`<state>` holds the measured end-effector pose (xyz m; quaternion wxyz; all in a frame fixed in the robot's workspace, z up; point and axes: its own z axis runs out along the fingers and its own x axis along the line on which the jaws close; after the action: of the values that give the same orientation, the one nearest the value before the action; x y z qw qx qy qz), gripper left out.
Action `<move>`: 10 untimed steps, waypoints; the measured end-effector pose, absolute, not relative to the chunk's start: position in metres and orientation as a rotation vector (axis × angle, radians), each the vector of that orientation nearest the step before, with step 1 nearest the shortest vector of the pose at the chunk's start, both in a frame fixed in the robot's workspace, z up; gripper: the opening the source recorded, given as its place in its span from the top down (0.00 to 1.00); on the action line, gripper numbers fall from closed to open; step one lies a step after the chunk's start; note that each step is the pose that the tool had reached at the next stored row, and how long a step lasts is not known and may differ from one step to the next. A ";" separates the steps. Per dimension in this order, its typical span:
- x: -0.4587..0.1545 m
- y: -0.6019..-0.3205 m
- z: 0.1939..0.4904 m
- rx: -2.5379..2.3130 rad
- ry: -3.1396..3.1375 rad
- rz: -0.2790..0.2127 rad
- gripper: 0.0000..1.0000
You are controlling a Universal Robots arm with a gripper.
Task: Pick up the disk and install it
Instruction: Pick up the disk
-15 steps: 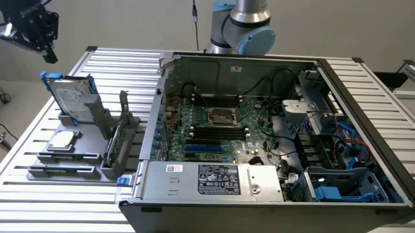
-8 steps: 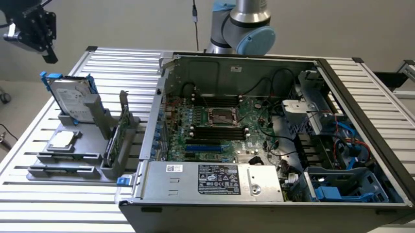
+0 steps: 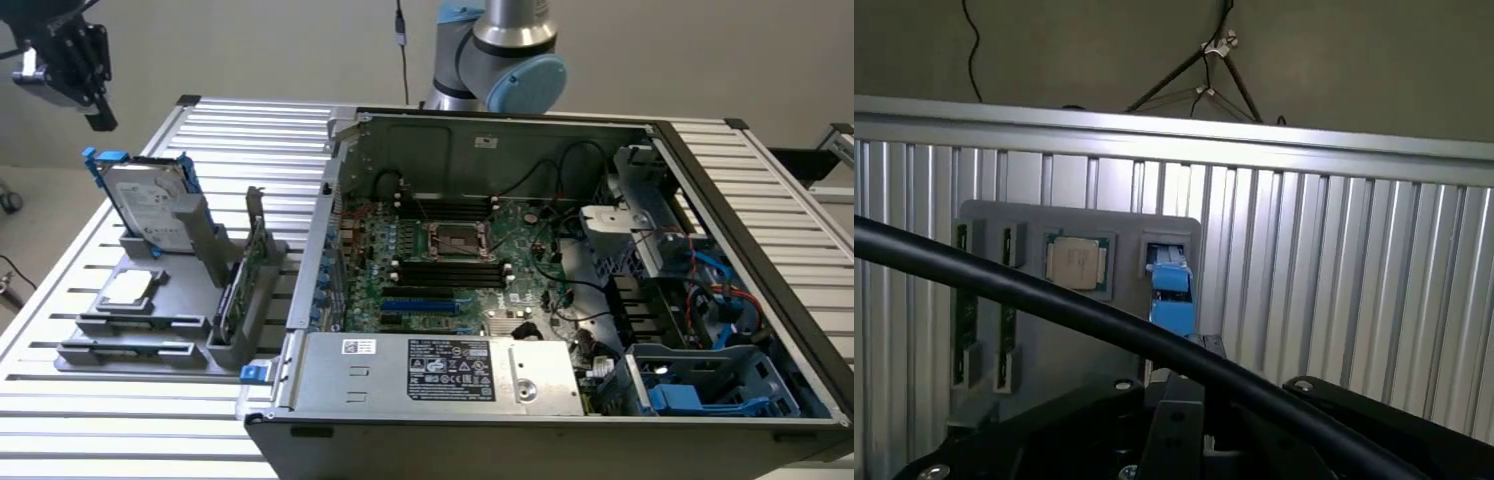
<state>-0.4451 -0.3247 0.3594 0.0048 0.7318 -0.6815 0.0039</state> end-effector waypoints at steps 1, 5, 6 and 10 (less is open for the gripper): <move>-0.445 -0.325 0.359 2.292 -2.134 0.012 0.82; -0.446 -0.330 0.358 2.291 -2.135 0.012 0.64; -0.446 -0.332 0.358 2.290 -2.136 0.012 0.58; -0.447 -0.341 0.351 2.286 -2.141 0.012 0.52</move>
<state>-0.4466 -0.3411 0.3512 0.0049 0.7299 -0.6836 0.0038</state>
